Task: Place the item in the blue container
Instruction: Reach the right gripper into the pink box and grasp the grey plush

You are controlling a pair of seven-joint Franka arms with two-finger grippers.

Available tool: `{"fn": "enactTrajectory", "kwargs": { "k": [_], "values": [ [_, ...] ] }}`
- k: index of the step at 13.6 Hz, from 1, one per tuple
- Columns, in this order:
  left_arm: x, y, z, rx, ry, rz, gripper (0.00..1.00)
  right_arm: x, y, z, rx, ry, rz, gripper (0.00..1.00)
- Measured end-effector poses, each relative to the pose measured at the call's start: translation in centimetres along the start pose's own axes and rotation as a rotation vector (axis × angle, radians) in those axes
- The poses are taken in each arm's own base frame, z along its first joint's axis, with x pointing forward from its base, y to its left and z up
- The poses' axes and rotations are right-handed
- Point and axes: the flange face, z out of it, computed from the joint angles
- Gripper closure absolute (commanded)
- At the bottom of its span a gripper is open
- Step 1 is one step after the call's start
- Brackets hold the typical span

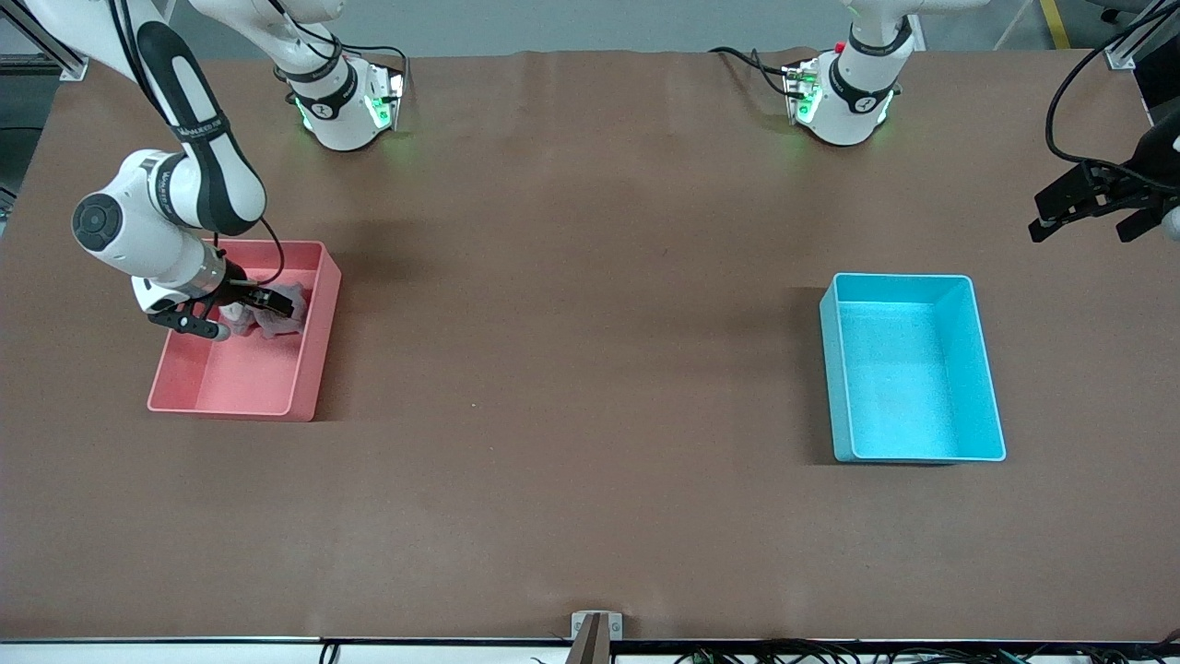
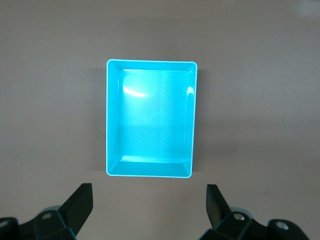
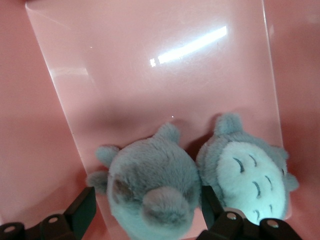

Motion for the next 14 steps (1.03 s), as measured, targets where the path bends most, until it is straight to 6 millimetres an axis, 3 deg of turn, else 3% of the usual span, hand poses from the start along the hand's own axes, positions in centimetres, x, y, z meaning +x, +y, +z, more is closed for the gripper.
{"fn": "enactTrajectory", "kwargs": {
  "k": [14],
  "values": [
    [0.0, 0.0, 0.0, 0.0, 0.0, 0.0, 0.0, -0.5, 0.3, 1.8, -0.007, -0.018, 0.012, 0.12]
  ]
}}
